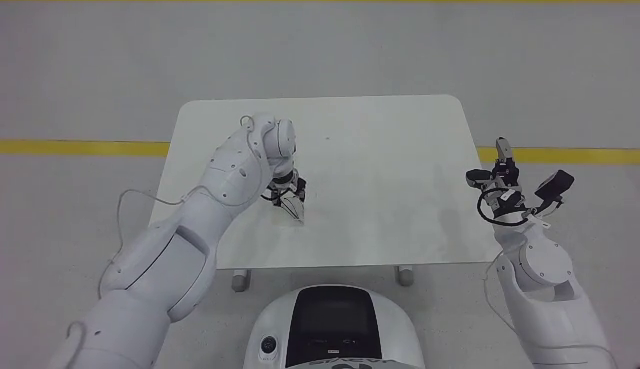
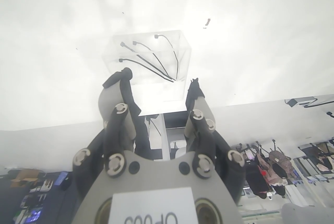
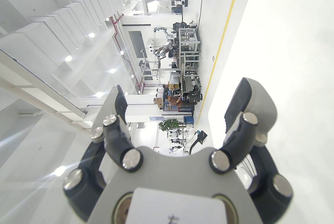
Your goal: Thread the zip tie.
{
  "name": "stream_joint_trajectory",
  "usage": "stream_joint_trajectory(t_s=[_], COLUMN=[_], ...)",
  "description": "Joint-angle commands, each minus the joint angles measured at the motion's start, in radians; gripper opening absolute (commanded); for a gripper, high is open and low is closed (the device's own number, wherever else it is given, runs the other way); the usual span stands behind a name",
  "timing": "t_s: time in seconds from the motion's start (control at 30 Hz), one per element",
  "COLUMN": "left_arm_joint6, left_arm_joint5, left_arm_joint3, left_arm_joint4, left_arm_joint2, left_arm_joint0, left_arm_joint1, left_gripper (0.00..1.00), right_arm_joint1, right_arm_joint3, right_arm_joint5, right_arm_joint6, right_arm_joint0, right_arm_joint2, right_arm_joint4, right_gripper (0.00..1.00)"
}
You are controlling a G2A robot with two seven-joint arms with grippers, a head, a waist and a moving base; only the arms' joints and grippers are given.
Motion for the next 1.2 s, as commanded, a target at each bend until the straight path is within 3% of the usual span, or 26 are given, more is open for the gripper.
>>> stream_joint_trajectory(t_s=[0.0, 0.13, 0.23, 0.53, 0.77, 1.17], left_arm_joint6=[0.000, 0.000, 0.000, 0.000, 0.000, 0.013], left_arm_joint5=[0.000, 0.000, 0.000, 0.000, 0.000, 0.000], left_arm_joint3=[-0.003, -0.014, -0.021, -0.023, 0.004, 0.053], left_arm_joint4=[0.000, 0.001, 0.005, 0.017, 0.046, 0.126], left_arm_joint2=[-0.003, -0.009, -0.015, -0.030, -0.056, -0.136], left_arm_joint0=[0.007, 0.016, 0.021, 0.050, 0.057, 0.058], left_arm_joint1=[0.004, 0.011, 0.018, 0.020, 0.003, -0.041], left_gripper=[0.42, 0.37, 0.28, 0.31, 0.23, 0.13], right_arm_joint1=[0.000, 0.000, 0.000, 0.000, 0.000, 0.000], right_arm_joint3=[0.000, 0.000, 0.000, 0.000, 0.000, 0.000], right_arm_joint5=[0.000, 0.000, 0.000, 0.000, 0.000, 0.000], right_arm_joint6=[0.000, 0.000, 0.000, 0.000, 0.000, 0.000], right_arm_joint0=[0.000, 0.000, 0.000, 0.000, 0.000, 0.000], right_arm_joint2=[0.000, 0.000, 0.000, 0.000, 0.000, 0.000], right_arm_joint4=[0.000, 0.000, 0.000, 0.000, 0.000, 0.000], right_gripper=[1.00, 1.00, 1.00, 1.00, 1.00, 1.00])
